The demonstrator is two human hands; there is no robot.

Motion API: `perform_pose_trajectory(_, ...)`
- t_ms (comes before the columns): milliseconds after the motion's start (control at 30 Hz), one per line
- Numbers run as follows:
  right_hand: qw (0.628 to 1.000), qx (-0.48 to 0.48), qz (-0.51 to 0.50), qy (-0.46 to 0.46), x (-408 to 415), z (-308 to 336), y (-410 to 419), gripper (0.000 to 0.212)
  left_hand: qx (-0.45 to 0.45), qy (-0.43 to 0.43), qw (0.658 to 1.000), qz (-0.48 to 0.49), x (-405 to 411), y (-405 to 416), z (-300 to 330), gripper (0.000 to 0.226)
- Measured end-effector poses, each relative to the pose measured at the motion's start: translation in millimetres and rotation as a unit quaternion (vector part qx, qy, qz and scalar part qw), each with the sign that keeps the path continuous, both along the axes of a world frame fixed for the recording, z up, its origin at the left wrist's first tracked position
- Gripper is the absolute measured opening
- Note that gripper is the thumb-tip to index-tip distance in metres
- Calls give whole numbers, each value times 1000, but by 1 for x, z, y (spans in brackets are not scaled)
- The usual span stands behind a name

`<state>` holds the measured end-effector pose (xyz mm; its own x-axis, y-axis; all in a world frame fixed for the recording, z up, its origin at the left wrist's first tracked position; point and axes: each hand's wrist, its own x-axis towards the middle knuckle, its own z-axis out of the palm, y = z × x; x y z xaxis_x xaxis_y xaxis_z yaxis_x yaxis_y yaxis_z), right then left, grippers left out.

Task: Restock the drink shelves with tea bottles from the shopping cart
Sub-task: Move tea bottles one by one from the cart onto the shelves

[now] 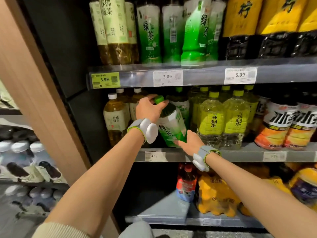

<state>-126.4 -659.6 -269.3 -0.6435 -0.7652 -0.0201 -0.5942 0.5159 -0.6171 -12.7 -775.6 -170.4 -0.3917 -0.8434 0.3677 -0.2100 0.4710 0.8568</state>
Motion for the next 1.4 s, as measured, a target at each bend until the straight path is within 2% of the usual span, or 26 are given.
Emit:
perform_pose_trajectory(100, 1000, 25, -9, 0, -3, -2, 1, 54, 12, 16, 999, -41, -15, 9, -3, 48)
perform_pose_trajectory(200, 999, 35, -24, 11, -3, 1, 1, 39, 20, 10, 998, -62, -28, 10, -11, 41)
perform_pose_trajectory(267, 999, -11, -36, 21, 0, 9, -1, 31, 7, 5, 998, -59, -34, 10, -11, 38)
perform_pose_trajectory(367, 994, -86, -57, 37, 3, 26, 0, 37, 19, -8, 996, -85, -42, 7, -11, 41)
perform_pose_trajectory(500, 990, -114, -62, 56, 4, 47, 2, 41, 11, -38, 991, -131, -42, -3, -30, 52)
perform_pose_trajectory(600, 988, -109, -45, 103, 4, 54, -1, 53, 26, -47, 988, -143, -37, -8, -47, 69)
perform_pose_trajectory(667, 984, -99, -21, 149, 4, 57, -2, 70, 53, -78, 986, -139, -36, -10, -60, 78)
perform_pose_trajectory(733, 978, -57, 0, 203, -1, 61, -4, 83, 72, -111, 983, -130, -40, -11, -74, 80)
perform_pose_trajectory(800, 963, -11, 5, 269, -5, 63, -5, 86, 70, -125, 983, -117, -46, -13, -84, 82)
perform_pose_trajectory(933, 940, 42, -9, 337, -11, 62, -15, 86, 75, -112, 983, -123, -55, -15, -84, 66)
perform_pose_trajectory(1067, 933, 69, -20, 352, -14, 64, -18, 60, 56, -109, 985, -118, -59, -15, -83, 67)
perform_pose_trajectory(1267, 935, 38, -28, 352, -14, 59, -21, 77, 58, -124, 985, -101, -61, -18, -87, 66)
perform_pose_trajectory(1400, 943, 46, -23, 330, -8, 64, -16, 66, 72, -114, 985, -112, -52, -8, -82, 73)
